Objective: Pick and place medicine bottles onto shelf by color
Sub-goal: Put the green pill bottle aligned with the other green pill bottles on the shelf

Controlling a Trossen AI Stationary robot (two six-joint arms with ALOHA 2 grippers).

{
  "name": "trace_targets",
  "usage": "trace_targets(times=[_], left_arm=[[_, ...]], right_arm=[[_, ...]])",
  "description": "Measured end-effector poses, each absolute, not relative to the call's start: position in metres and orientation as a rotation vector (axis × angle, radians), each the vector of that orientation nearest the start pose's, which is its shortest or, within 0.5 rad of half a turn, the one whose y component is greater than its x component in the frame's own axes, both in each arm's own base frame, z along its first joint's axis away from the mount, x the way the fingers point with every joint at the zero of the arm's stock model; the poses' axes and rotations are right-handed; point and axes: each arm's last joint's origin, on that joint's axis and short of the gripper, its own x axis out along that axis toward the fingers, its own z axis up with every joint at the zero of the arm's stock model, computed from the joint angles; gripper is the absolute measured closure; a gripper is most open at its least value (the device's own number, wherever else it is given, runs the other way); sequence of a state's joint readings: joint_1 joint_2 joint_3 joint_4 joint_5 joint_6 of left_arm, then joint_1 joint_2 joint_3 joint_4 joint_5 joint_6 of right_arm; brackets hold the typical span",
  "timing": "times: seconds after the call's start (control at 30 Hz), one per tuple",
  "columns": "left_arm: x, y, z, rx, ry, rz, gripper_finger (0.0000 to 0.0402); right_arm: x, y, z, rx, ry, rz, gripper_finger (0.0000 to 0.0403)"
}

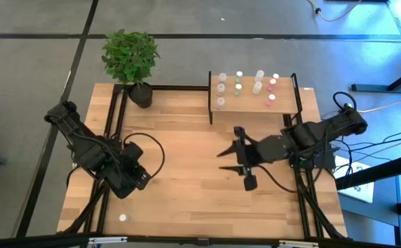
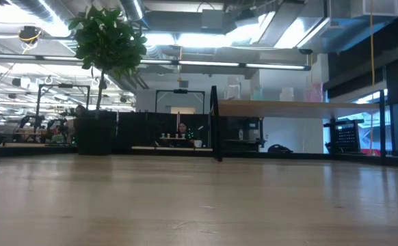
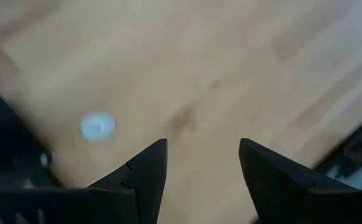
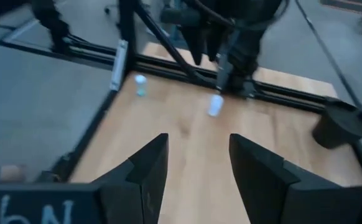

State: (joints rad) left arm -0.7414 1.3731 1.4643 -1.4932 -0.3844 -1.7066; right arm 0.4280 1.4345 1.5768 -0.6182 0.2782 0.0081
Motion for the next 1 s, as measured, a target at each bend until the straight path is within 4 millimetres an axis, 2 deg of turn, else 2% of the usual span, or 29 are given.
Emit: trace_targets(times=[0.2, 0.5, 0.63, 0.8, 1.0], left_arm=[[0.164, -0.161, 0.352, -0.795, 1.075, 0.581, 0.0208], [0.146, -0.203, 0.356, -0.864, 1.065, 0.322, 0.0208], [0.140, -0.219, 0.347, -0.868, 1.121, 0.337, 0.0208], [0.136, -0.244, 0.325, -0.857, 1.218, 0.401, 0.0208], [0.141, -0.269, 0.300, -0.931, 1.279, 0.517, 0.0208]], right_arm=[[0.274, 0.134, 0.419, -0.136, 0.403, 0.196, 0.0231], [0.274, 0.138, 0.422, -0.051, 0.380, 0.193, 0.0230], [0.273, 0.140, 0.422, -0.037, 0.389, 0.266, 0.0230], [0.271, 0.145, 0.422, -0.007, 0.400, 0.409, 0.0230], [0.272, 0.146, 0.426, 0.006, 0.365, 0.421, 0.0230]])
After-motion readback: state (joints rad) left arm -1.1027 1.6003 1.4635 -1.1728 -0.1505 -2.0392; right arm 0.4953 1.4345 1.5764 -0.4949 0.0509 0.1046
